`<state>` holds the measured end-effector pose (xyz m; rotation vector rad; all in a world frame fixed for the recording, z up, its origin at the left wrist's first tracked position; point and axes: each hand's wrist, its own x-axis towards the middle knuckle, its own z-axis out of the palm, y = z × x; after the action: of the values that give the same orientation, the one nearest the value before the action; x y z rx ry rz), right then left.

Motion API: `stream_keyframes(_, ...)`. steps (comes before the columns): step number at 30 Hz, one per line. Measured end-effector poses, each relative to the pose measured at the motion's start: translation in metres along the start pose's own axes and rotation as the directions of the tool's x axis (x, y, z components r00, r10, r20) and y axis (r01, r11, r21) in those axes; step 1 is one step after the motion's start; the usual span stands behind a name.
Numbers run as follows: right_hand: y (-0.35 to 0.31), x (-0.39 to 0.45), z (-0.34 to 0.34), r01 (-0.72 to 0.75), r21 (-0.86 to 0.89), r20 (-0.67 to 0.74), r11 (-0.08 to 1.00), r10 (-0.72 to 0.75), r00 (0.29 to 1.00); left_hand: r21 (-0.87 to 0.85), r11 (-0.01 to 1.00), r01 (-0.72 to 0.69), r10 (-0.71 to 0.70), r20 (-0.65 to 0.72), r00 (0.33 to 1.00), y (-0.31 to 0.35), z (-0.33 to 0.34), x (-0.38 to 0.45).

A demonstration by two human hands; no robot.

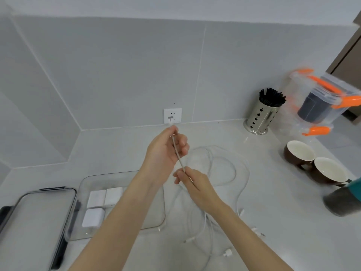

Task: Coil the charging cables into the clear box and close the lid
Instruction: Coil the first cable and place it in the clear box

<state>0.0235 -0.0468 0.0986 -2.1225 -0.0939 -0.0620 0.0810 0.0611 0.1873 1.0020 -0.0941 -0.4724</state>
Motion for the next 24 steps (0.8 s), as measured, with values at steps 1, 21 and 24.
stream_keyframes(1, 0.003, 0.001, 0.005, 0.034, -0.048, 0.02, 0.998, -0.033, 0.999, -0.025, 1.0, -0.013, 0.014, 0.016, 1.0, 0.008, -0.004, -0.005)
stream_keyframes(21, -0.096, 0.081, 0.036, 0.123, -0.262, 0.27, 0.957, -0.05, 0.962, 0.643, 0.741, -0.194, 0.354, -0.128, 0.926, 0.008, -0.098, -0.093)
stream_keyframes(24, -0.106, 0.084, 0.039, -0.084, -0.146, 0.344, 0.986, 0.131, 0.93, 0.64, 0.752, -0.156, 0.386, -0.237, 0.892, 0.016, -0.098, -0.1)
